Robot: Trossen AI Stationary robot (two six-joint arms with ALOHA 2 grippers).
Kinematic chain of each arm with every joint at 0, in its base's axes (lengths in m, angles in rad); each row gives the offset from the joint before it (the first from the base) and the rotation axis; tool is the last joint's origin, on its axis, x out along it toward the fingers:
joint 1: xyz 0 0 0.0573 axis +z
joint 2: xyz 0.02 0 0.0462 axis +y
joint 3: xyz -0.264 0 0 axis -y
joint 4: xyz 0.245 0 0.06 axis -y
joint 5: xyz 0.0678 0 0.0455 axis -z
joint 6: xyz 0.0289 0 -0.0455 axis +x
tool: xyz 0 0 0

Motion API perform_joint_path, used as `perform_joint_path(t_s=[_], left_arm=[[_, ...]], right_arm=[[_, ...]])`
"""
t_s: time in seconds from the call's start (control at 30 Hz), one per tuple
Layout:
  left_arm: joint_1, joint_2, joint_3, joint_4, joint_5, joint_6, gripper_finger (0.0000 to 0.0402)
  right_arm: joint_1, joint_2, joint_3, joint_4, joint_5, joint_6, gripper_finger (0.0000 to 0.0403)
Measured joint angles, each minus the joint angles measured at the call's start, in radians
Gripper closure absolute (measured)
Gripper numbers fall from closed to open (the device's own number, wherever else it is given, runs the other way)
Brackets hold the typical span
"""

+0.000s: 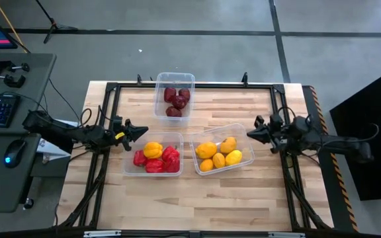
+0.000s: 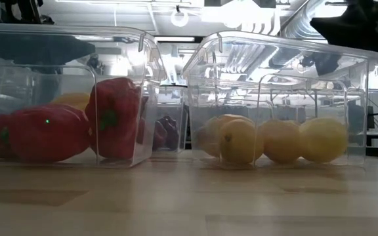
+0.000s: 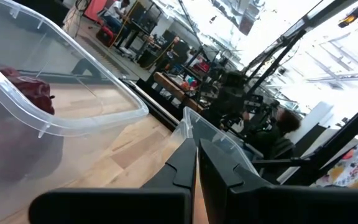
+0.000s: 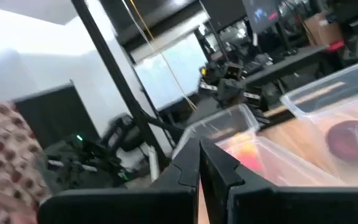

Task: Sort produce into baskets
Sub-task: Return to Home Position

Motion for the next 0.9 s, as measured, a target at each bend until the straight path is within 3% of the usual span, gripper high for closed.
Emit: perform_joint_path(t_s=[0.3,0.53,0.73,0.9], left_arm=[[0.000,0.000,0.000,-0.003,0.001,0.000,0.0397],[0.000,0.000,0.000,-0.006,0.001,0.000,0.0397],[0.000,0.000,0.000,-0.006,0.001,0.001,0.0397],[0.000,0.000,0.000,-0.007,0.000,0.000,0.0396]], right_arm=[[0.135,-0.046,-0.043,0.045,0.026,-0.022,0.0403],[0.191,-0.052,-0.043,-0.134,0.156,-0.094,0.0403],[0.191,-0.052,-0.039,-0.312,0.143,-0.111,0.0403],[0.196,-0.011,-0.034,-0.316,0.136,-0.228,0.0403]])
